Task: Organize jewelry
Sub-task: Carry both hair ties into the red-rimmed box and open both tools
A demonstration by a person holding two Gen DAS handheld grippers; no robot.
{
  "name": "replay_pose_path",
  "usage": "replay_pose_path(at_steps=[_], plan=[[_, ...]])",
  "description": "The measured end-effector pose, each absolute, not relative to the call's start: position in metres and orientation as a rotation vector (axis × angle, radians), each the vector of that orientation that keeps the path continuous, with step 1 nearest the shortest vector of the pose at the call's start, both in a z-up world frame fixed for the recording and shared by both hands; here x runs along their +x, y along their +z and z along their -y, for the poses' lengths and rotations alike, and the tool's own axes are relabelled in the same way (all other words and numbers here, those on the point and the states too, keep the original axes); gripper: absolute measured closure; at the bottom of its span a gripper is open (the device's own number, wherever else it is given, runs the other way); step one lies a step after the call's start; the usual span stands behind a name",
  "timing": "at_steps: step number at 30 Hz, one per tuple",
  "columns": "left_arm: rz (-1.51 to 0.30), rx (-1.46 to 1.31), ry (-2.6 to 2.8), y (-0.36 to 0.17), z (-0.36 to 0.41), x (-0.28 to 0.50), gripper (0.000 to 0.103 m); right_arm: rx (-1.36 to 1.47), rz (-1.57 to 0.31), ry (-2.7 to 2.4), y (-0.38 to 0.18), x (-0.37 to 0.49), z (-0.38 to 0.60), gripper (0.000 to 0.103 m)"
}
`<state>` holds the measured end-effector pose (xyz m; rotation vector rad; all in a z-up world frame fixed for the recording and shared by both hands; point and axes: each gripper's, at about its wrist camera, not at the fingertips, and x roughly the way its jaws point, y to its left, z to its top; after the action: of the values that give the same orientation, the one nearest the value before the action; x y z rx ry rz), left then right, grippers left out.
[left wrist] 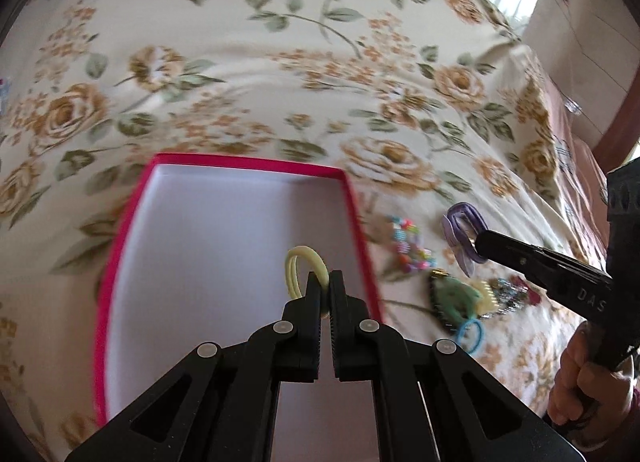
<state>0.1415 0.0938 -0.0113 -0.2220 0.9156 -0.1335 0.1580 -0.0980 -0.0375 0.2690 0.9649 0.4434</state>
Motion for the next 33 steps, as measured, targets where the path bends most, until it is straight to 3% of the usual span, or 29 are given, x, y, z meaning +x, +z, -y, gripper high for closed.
replay_pose_path(at_steps=[12,24,33], plan=[[-1.002,-0.202,-0.01,-0.035,-0.136,0.18,0.1,0.234,-1.03,0.581,-0.062,0.194,0.006,0.097],[-1.09,-0.136,0.06,-0.074,-0.139,0.225,0.1,0.206,-1.159,0.591,-0.11,0.225,-0.02,0.096],[-1.085,-0.123,0.066,-0.076,-0.138,0.225,0.092,0.19,-1.165,0.578,-0.115,0.229,-0.019,0.092]])
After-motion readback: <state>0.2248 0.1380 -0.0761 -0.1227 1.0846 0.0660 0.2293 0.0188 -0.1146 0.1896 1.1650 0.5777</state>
